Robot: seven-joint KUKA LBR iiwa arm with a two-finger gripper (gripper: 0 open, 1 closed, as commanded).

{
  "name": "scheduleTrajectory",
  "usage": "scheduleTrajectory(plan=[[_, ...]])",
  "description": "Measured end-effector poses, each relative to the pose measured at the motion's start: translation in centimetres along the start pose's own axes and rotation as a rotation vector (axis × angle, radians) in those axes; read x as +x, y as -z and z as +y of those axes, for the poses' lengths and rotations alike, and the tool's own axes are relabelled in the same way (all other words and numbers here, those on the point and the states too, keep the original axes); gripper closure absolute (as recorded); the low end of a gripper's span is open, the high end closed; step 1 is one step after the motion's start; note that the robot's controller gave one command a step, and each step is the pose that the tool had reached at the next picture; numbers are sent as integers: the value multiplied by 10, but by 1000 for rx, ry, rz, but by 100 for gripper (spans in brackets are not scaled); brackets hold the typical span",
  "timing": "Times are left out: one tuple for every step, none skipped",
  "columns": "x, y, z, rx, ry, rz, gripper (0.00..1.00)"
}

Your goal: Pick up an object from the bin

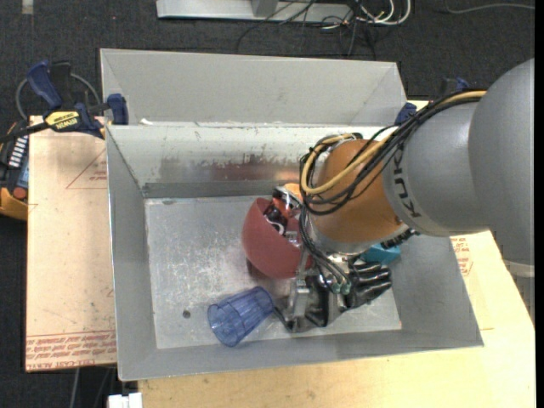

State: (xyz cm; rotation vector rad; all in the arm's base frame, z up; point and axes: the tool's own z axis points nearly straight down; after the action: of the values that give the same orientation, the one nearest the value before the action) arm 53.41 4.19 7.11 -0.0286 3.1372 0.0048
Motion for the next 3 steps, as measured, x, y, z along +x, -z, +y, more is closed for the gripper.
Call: scheduleTrajectory(plan=[[33, 0, -3, 0, 303, -13, 0], [-3, 3, 2, -4, 1, -8, 100], [-3, 3, 2, -4, 1, -8, 100]])
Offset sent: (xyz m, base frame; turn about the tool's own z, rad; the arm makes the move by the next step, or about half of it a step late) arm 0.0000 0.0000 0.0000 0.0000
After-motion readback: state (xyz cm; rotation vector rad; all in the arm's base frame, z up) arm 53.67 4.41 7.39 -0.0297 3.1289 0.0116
